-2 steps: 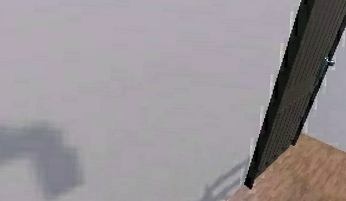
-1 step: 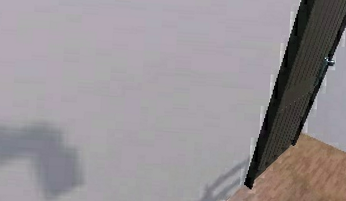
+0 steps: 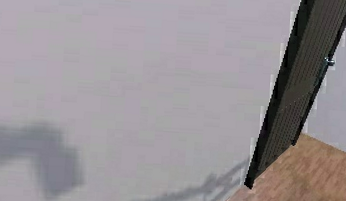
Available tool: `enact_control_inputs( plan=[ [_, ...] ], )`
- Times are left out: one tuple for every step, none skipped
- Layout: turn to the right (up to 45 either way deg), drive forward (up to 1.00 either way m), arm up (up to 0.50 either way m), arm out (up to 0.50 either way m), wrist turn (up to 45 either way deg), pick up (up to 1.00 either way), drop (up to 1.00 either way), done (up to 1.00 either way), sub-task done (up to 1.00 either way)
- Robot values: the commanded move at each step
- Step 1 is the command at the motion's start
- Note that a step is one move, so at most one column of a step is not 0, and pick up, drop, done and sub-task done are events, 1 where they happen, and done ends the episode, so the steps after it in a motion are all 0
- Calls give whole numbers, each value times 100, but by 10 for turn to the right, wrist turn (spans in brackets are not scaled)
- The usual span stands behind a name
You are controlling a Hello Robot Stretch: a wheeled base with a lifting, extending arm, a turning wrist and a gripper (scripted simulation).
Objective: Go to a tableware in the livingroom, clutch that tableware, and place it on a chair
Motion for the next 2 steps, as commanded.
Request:
enact_control_inputs(
  plan=[
    [0, 0, 14, 0, 0, 0, 0, 0, 0],
    [0, 0, 0, 0, -450, 0, 0, 0, 0]
  ],
)
